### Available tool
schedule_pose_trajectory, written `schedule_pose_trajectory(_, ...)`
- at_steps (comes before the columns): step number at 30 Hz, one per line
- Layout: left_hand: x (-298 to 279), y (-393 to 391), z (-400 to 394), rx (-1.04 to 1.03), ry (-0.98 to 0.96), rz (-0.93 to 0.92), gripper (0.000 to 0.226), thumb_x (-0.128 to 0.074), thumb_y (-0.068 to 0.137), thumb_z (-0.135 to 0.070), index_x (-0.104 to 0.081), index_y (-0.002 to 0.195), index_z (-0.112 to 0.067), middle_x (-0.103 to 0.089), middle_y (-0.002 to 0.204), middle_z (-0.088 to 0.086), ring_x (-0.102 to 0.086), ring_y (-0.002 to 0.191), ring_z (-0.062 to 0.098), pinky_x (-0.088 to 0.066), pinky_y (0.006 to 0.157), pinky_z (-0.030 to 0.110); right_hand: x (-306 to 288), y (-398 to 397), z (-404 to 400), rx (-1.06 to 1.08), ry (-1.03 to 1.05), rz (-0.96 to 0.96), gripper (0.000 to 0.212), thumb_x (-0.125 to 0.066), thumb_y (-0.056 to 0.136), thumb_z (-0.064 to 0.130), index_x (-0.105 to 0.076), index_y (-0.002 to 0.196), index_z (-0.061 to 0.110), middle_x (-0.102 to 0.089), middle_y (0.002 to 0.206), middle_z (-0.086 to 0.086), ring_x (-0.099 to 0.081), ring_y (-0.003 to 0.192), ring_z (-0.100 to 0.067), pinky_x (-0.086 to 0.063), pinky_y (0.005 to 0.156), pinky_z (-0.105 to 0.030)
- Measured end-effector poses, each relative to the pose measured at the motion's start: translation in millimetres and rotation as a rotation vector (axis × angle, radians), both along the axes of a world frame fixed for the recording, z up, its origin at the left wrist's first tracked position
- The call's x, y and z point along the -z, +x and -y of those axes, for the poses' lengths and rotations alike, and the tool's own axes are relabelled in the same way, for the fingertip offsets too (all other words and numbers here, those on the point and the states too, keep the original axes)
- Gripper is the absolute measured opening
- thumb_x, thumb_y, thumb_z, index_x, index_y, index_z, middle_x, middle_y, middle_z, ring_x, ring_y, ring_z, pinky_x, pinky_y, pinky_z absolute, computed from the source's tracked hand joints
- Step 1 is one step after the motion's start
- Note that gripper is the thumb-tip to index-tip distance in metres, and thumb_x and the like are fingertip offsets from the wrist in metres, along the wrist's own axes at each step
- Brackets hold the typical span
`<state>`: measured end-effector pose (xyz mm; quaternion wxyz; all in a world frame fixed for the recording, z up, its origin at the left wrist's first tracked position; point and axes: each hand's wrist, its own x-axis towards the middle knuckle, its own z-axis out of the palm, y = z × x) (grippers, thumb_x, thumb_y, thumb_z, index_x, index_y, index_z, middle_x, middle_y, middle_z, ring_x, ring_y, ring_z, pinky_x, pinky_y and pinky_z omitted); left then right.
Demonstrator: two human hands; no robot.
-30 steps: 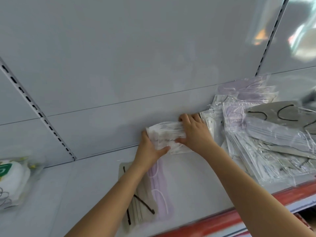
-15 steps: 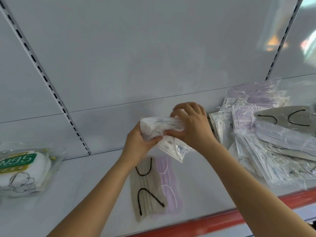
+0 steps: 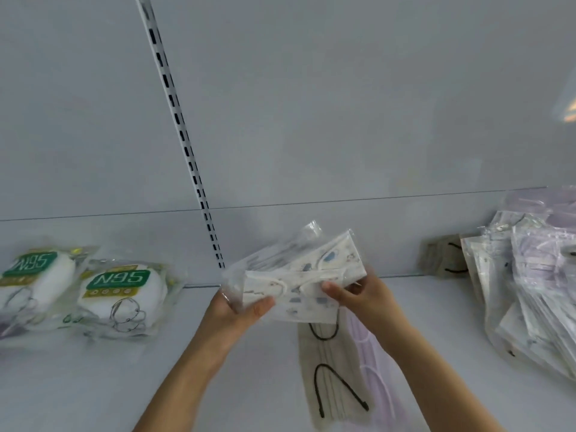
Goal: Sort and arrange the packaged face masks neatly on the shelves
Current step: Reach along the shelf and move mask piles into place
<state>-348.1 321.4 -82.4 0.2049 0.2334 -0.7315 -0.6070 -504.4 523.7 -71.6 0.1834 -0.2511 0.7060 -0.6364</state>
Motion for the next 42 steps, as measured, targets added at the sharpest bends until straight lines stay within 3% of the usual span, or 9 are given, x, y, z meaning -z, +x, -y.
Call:
schedule_pose_trajectory(3, 2, 15, 19, -0.058, -0.107, 0.023, 0.038, -0.092, 0.069, -0.035, -0.055, 0.069, -0.026, -0.061, 0.062, -0.014, -0.064, 0.071, 0.005, -0.047, 0.072, 0.027, 7, 0, 7, -0.029, 0.029, -0.085, 0.099, -0.086, 0.056, 0.055, -0.038, 0.141, 0.036, -0.063, 0.124, 0.021, -0.066, 0.101, 0.007, -0.052, 0.089, -0.018)
schedule_pose_trajectory(8, 15, 36, 24, 0.123, -0.126, 0.060, 0.107, -0.091, 0.070, -0.021, -0.027, 0.150, -0.048, -0.061, 0.132, -0.021, -0.053, 0.124, -0.008, -0.044, 0.096, 0.011, 29, 3, 20, -0.212, 0.225, -0.168, 0.130, -0.090, 0.065, 0.039, 0.000, 0.158, 0.033, -0.038, 0.145, 0.016, -0.048, 0.125, 0.000, -0.042, 0.088, -0.003)
schedule_pose_trajectory(14, 20, 35, 15, 0.043, -0.261, 0.032, 0.063, -0.086, 0.078, -0.008, -0.060, 0.114, -0.051, -0.068, 0.112, -0.019, -0.063, 0.104, 0.001, -0.050, 0.091, 0.017, 20, 16, 33, -0.171, 0.236, -0.353, 0.053, -0.085, 0.074, 0.030, -0.055, 0.116, 0.042, -0.065, 0.091, 0.015, -0.062, 0.080, 0.000, -0.049, 0.075, -0.020)
schedule_pose_trajectory(21, 14, 64, 27, 0.068, -0.093, 0.112, 0.105, -0.094, 0.067, -0.028, -0.029, 0.145, -0.055, -0.048, 0.135, -0.018, -0.052, 0.118, -0.018, -0.043, 0.098, 0.010, 20, 21, 44, -0.287, 0.265, -0.245, 0.106, -0.087, 0.066, 0.052, -0.023, 0.150, 0.046, -0.043, 0.137, 0.031, -0.042, 0.127, 0.005, -0.038, 0.104, -0.025)
schedule_pose_trajectory(29, 13, 66, 16, -0.029, -0.144, 0.011, 0.049, -0.082, 0.083, -0.009, -0.061, 0.115, -0.040, -0.073, 0.116, -0.014, -0.066, 0.112, 0.003, -0.051, 0.098, 0.023, 15, 28, 49, -0.245, 0.115, -0.175, 0.041, -0.091, 0.068, 0.017, -0.067, 0.100, 0.028, -0.068, 0.067, 0.018, -0.058, 0.058, -0.002, -0.046, 0.062, -0.012)
schedule_pose_trajectory(34, 19, 80, 19, 0.073, -0.152, 0.138, 0.064, -0.086, 0.079, -0.019, -0.050, 0.128, -0.041, -0.066, 0.120, -0.027, -0.064, 0.113, -0.003, -0.052, 0.092, 0.017, 16, 33, 43, -0.431, 0.316, -0.228, 0.081, -0.094, 0.061, 0.040, -0.052, 0.130, 0.049, -0.067, 0.117, 0.023, -0.055, 0.112, 0.012, -0.039, 0.096, -0.011)
schedule_pose_trajectory(38, 16, 86, 15, 0.004, -0.220, 0.139, 0.048, -0.079, 0.086, -0.021, -0.057, 0.124, -0.039, -0.068, 0.119, -0.030, -0.061, 0.115, -0.009, -0.049, 0.105, 0.023, 5, 44, 50, -0.380, 0.327, -0.282, 0.028, -0.088, 0.072, 0.030, -0.068, 0.091, 0.031, -0.074, 0.083, 0.023, -0.067, 0.082, 0.007, -0.053, 0.087, -0.026)
schedule_pose_trajectory(40, 10, 94, 17, -0.087, -0.155, 0.065, 0.052, -0.079, 0.086, -0.022, -0.055, 0.129, -0.038, -0.067, 0.123, -0.027, -0.059, 0.120, -0.006, -0.047, 0.108, 0.027, -12, 50, 64, -0.364, 0.274, -0.255, 0.027, -0.086, 0.076, 0.020, -0.060, 0.069, 0.024, -0.065, 0.057, 0.026, -0.061, 0.059, 0.013, -0.048, 0.070, -0.009)
schedule_pose_trajectory(42, 4, 100, 21, -0.217, -0.076, -0.040, 0.062, -0.079, 0.084, -0.030, -0.049, 0.138, -0.037, -0.064, 0.132, -0.023, -0.055, 0.129, 0.000, -0.043, 0.113, 0.033, -26, 58, 85, -0.461, 0.177, -0.168, 0.021, -0.087, 0.075, 0.019, -0.068, 0.084, 0.020, -0.074, 0.073, 0.021, -0.067, 0.074, 0.010, -0.052, 0.082, -0.015)
